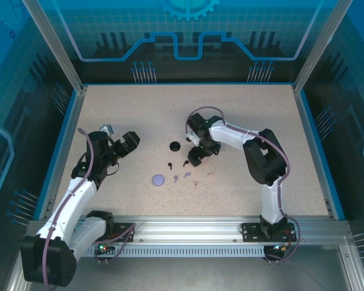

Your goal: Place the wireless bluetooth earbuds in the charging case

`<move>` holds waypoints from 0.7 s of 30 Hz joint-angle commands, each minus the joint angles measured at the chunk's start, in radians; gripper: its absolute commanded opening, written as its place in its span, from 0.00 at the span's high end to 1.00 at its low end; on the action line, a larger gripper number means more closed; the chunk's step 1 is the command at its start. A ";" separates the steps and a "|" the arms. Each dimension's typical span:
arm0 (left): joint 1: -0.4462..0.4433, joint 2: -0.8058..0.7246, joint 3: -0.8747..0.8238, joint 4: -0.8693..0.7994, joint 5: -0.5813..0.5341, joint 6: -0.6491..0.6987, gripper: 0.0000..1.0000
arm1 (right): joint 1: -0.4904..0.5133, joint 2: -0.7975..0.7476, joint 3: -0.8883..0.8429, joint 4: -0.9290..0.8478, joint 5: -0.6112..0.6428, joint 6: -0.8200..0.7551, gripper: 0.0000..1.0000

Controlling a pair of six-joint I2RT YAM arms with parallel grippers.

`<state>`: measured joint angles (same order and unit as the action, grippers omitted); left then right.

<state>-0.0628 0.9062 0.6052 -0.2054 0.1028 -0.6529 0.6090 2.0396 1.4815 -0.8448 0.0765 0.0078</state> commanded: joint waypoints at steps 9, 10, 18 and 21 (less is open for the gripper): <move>-0.001 0.014 0.025 -0.006 0.012 0.002 0.01 | 0.024 0.069 0.066 -0.052 0.032 -0.012 0.30; -0.002 0.017 0.025 -0.005 0.014 -0.001 0.01 | 0.025 0.073 0.069 -0.054 0.030 -0.012 0.32; -0.002 0.021 0.031 0.000 0.017 -0.004 0.01 | 0.026 0.070 0.051 -0.037 0.028 -0.010 0.41; -0.001 0.022 0.036 -0.002 0.018 -0.004 0.01 | 0.026 0.063 0.042 -0.021 0.024 -0.009 0.44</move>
<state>-0.0628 0.9241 0.6064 -0.2050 0.1028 -0.6533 0.6220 2.0930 1.5261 -0.8654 0.1051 -0.0010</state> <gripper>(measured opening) 0.988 0.566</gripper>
